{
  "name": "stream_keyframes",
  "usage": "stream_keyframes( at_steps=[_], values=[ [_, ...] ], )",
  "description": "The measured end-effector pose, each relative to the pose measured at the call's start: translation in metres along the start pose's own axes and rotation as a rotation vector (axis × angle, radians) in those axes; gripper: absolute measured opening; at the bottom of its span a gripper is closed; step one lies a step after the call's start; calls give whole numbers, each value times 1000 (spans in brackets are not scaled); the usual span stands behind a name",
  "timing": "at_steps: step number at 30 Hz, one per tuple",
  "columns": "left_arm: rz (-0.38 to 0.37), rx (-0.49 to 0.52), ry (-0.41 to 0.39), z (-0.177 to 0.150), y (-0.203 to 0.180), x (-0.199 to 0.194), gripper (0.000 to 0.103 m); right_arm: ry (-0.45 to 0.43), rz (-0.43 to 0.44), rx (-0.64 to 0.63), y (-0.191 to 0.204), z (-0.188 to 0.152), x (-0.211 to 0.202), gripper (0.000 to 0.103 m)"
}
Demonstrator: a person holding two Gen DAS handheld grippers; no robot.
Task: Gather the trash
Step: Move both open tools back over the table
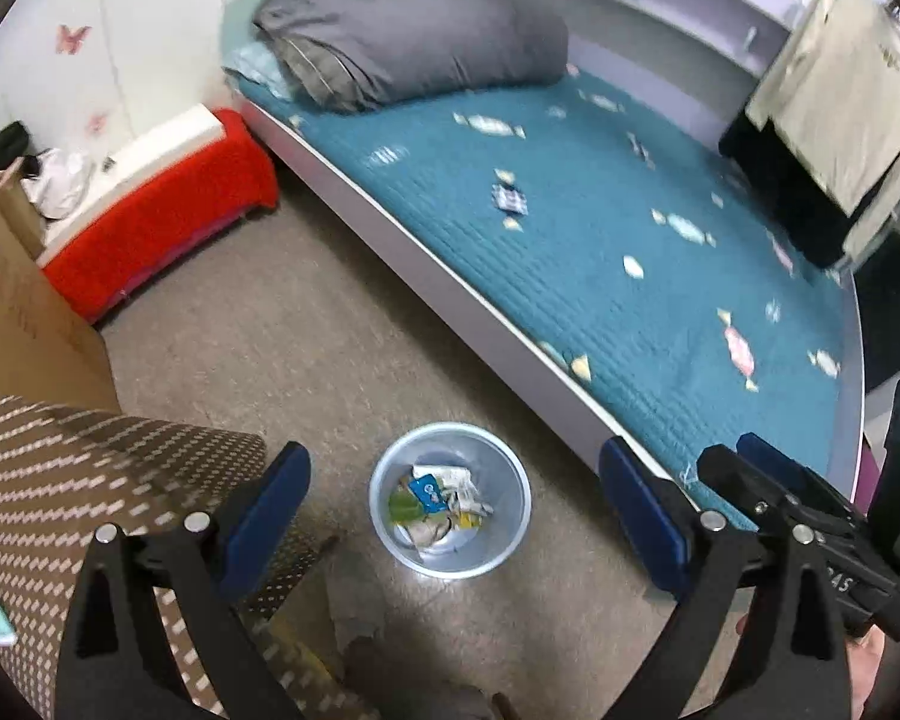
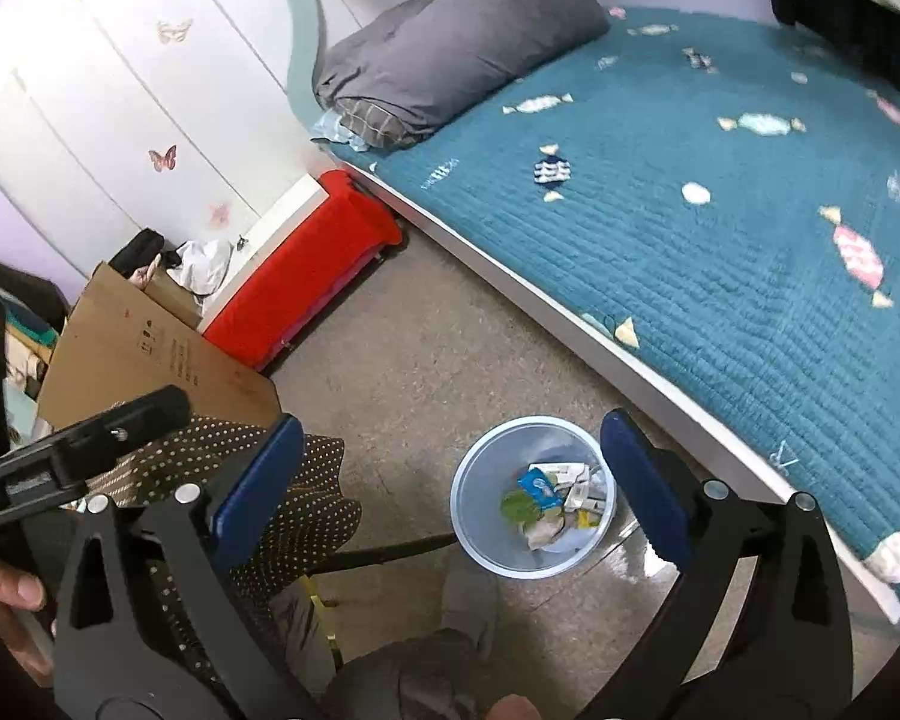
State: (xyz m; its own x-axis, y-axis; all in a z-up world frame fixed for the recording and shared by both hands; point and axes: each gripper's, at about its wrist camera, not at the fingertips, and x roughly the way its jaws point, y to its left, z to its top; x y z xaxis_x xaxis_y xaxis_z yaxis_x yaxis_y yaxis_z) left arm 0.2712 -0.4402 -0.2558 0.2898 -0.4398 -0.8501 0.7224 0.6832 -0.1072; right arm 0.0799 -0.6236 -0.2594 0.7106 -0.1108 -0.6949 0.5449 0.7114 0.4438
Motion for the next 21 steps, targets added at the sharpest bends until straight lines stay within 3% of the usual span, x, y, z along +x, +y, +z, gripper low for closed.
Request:
stream_keyframes(
  at_steps=[13, 21],
  values=[
    [126, -19, -277, -57, 16, -147, 95, -106, 85, -180, 101, -11, -84, 97],
    [210, -56, -378, -106, 45, -213, 95, -110, 152, -338, 168, -36, -113, 97]
  ],
)
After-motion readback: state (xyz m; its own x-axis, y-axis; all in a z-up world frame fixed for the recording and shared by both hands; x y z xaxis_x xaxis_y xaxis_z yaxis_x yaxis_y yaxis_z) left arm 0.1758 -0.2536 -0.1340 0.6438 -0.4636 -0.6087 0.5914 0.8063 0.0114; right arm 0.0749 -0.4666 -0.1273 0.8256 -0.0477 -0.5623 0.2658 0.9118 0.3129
